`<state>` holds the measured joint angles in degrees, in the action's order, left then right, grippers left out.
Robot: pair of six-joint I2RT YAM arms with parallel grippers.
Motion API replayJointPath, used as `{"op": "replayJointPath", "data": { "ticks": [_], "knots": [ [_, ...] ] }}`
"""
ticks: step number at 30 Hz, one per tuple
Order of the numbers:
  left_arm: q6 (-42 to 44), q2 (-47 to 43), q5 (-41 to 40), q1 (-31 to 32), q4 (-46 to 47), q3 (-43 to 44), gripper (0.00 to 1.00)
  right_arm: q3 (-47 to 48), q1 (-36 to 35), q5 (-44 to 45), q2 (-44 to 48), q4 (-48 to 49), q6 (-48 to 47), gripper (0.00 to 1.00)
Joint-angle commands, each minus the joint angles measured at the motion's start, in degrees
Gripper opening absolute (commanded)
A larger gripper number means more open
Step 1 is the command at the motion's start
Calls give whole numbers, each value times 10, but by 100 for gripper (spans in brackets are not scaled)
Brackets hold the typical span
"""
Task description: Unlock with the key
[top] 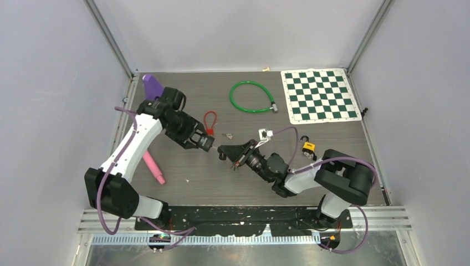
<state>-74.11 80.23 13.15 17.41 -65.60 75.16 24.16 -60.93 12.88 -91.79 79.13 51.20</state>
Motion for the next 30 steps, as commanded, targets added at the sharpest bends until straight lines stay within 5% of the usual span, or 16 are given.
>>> {"op": "replayJointPath", "data": {
  "ticks": [1, 10, 22, 30],
  "knots": [
    [-10, -4, 129, 16, 8, 37, 1, 19, -11, -38, -25, 88, -108, 5],
    [19, -10, 146, 3, -10, 61, 1, 36, 21, -150, -87, 136, -133, 5],
    [52, 3, 133, -12, -8, 38, 1, 3, 31, -163, -18, 128, -123, 5],
    [114, 12, -39, -12, -35, 36, 0, -42, 35, -77, 126, -154, -157, 5]
  ]
}}
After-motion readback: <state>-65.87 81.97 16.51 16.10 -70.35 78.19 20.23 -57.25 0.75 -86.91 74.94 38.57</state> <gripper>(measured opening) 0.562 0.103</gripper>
